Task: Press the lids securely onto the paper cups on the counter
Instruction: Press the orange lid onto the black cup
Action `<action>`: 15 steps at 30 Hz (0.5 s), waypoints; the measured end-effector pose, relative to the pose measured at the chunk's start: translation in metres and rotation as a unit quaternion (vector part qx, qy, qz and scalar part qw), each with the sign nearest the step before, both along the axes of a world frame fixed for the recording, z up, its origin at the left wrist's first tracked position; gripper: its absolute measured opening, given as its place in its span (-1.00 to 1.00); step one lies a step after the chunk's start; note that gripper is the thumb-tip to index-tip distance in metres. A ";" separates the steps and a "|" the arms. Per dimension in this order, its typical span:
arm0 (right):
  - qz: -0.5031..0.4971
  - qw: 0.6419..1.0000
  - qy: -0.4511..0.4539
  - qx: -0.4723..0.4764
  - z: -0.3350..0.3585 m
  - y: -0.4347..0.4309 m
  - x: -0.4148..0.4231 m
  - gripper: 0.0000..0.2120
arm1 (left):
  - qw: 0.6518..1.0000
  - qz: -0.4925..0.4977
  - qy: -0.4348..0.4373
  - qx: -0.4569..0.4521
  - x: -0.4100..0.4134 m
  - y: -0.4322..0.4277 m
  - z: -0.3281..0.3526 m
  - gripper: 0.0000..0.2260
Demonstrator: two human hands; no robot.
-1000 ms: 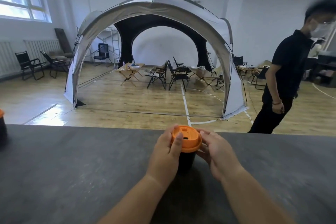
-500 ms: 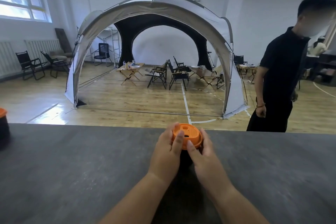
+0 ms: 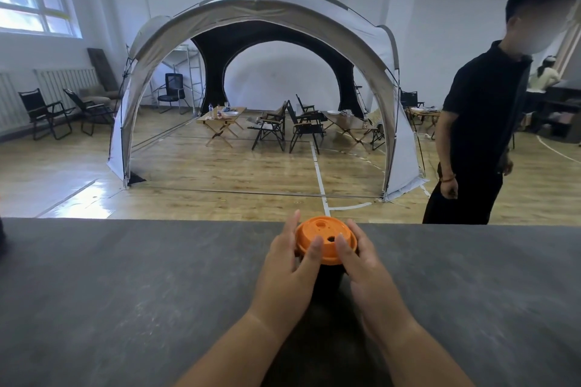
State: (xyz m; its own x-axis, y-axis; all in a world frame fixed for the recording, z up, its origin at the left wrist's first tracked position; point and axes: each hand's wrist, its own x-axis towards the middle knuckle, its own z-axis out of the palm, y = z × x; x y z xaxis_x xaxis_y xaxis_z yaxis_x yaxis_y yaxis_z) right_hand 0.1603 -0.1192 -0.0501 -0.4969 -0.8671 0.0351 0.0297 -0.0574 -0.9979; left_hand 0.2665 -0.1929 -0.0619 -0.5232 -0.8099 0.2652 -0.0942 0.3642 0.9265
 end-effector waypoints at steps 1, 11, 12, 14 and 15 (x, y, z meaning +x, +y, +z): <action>-0.003 1.000 -0.003 -0.001 0.001 0.001 -0.001 -0.20 | 1.000 0.002 0.008 0.007 0.000 0.001 0.000 -0.34; -0.007 0.999 -0.030 -0.012 0.001 0.003 -0.005 -0.62 | 0.994 0.107 0.006 -0.006 0.006 -0.006 0.004 -0.61; -0.003 1.000 -0.030 -0.009 0.002 0.003 -0.005 -0.65 | 0.994 0.111 0.005 -0.004 0.006 -0.008 0.004 -0.62; 0.007 1.000 -0.014 -0.002 0.000 0.003 -0.006 -0.66 | 0.993 0.116 0.007 0.012 0.006 -0.013 0.006 -0.64; 0.012 1.000 -0.005 0.002 0.000 0.002 -0.005 -0.63 | 0.993 0.113 0.010 0.026 0.007 -0.015 0.007 -0.67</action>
State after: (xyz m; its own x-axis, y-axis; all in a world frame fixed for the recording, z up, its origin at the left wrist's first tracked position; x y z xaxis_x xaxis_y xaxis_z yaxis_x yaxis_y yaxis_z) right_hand 0.1549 -0.1169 -0.0498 -0.4762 -0.8789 0.0271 0.0405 -0.0527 -0.9978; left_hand 0.2731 -0.2078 -0.0549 -0.3211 -0.9191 0.2283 -0.1490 0.2871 0.9462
